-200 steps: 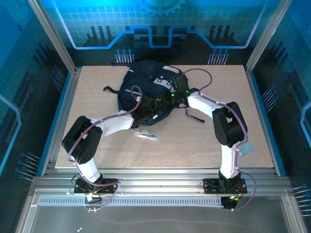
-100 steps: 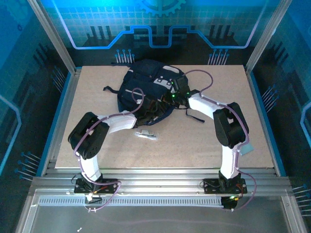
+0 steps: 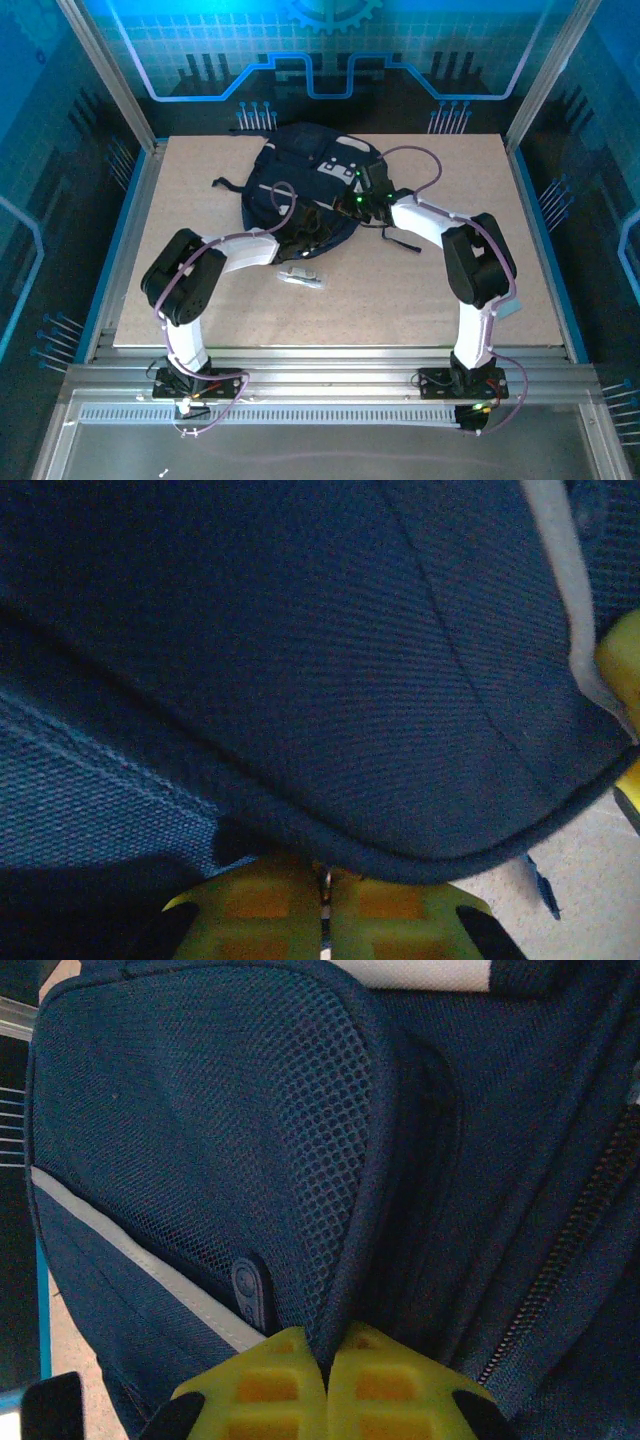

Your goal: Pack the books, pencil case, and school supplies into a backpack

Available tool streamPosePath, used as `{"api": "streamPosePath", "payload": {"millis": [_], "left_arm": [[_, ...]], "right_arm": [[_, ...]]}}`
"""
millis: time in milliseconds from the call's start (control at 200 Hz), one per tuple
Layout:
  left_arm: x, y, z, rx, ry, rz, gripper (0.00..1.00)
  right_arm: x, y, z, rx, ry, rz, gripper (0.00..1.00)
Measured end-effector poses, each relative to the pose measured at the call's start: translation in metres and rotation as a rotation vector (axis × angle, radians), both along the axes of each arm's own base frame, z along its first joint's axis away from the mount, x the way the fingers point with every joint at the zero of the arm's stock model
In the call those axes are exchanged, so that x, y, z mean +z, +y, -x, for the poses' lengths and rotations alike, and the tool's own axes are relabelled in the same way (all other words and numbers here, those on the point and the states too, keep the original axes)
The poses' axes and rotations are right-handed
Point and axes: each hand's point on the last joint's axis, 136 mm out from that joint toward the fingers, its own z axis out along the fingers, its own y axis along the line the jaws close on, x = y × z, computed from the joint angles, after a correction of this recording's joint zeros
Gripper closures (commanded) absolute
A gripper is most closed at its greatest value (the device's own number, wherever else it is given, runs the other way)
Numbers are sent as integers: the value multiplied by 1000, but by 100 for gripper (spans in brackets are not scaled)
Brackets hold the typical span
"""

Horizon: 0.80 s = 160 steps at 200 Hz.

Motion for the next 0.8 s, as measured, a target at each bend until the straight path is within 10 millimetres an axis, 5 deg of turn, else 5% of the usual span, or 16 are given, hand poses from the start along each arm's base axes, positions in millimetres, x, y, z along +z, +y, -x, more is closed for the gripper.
{"api": "streamPosePath", "payload": {"millis": [500, 800], "left_arm": [[30, 53, 2, -277, -13, -253, 100], [47, 29, 10, -548, -57, -281, 100]], "right_arm": [[26, -13, 0, 154, -55, 124, 100], [24, -37, -16, 251, -24, 224, 100]]}}
